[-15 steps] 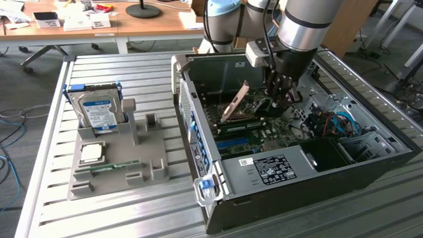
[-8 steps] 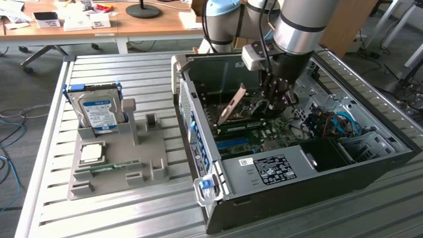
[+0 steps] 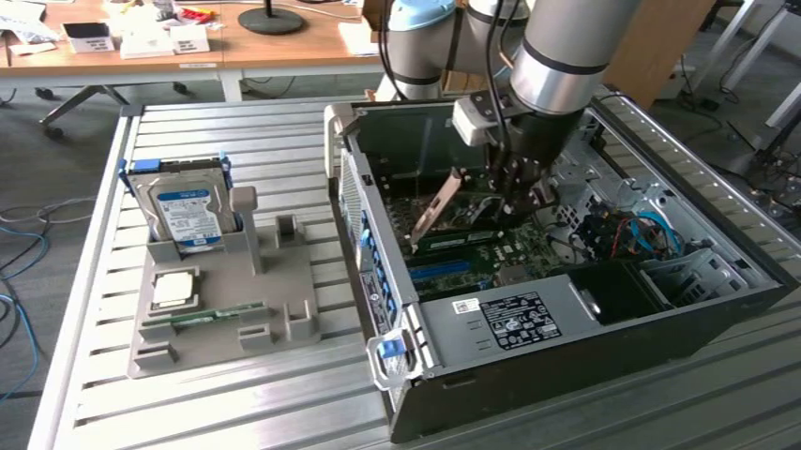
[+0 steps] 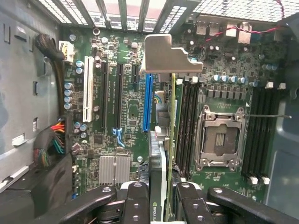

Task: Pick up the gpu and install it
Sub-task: 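Insert the gpu into the slot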

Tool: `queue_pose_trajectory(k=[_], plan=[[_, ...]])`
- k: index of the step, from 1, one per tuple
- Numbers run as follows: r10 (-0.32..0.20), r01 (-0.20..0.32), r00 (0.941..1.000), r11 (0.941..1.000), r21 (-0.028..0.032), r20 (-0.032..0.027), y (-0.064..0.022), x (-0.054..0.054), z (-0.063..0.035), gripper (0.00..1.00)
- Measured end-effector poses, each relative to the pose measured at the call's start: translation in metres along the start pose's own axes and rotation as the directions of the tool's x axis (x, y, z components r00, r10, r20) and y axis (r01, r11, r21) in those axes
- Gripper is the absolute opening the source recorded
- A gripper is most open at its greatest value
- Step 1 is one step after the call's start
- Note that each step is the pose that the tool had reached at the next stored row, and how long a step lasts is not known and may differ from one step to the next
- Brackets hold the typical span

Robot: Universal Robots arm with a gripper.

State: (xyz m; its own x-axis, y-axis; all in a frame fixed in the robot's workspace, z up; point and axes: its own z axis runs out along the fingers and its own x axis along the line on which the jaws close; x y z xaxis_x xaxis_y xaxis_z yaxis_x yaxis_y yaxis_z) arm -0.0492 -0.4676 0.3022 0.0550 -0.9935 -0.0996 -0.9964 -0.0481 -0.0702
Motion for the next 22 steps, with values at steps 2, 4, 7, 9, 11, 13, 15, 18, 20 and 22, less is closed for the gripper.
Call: queue_pose_trajectory(k=[2, 4, 7, 9, 11, 13, 15, 18, 20, 22], plan=[[-0.003, 0.003, 1.0000, 1.0000, -0.0004, 0.0003, 0.0016, 0.000, 0.0015, 0.27], [-0.004, 0.004, 1.0000, 1.0000, -0.0004, 0.0006, 0.0040, 0.000, 0.0030, 0.27], [-0.010, 0.010, 0.9999, 0.9999, -0.0009, 0.0023, 0.0057, 0.000, 0.0059, 0.27], [-0.016, 0.016, 0.9999, 0.9999, -0.0015, 0.0028, 0.0059, 0.000, 0.0073, 0.27], [-0.021, 0.021, 0.9998, 0.9998, -0.0021, 0.0034, 0.0062, 0.000, 0.0086, 0.27], [-0.028, 0.028, 0.9996, 0.9996, -0.0026, 0.0054, 0.0071, 0.000, 0.0103, 0.27], [-0.036, 0.036, 0.9993, 0.9993, -0.0033, 0.0076, 0.0081, 0.000, 0.0122, 0.27], [-0.044, 0.044, 0.9990, 0.9990, -0.0040, 0.0085, 0.0095, 0.000, 0.0144, 0.27], [-0.044, 0.044, 0.9990, 0.9990, -0.0042, 0.0081, 0.0098, 0.000, 0.0152, 0.27], [-0.039, 0.039, 0.9992, 0.9992, -0.0037, 0.0072, 0.0101, 0.000, 0.0161, 0.27]])
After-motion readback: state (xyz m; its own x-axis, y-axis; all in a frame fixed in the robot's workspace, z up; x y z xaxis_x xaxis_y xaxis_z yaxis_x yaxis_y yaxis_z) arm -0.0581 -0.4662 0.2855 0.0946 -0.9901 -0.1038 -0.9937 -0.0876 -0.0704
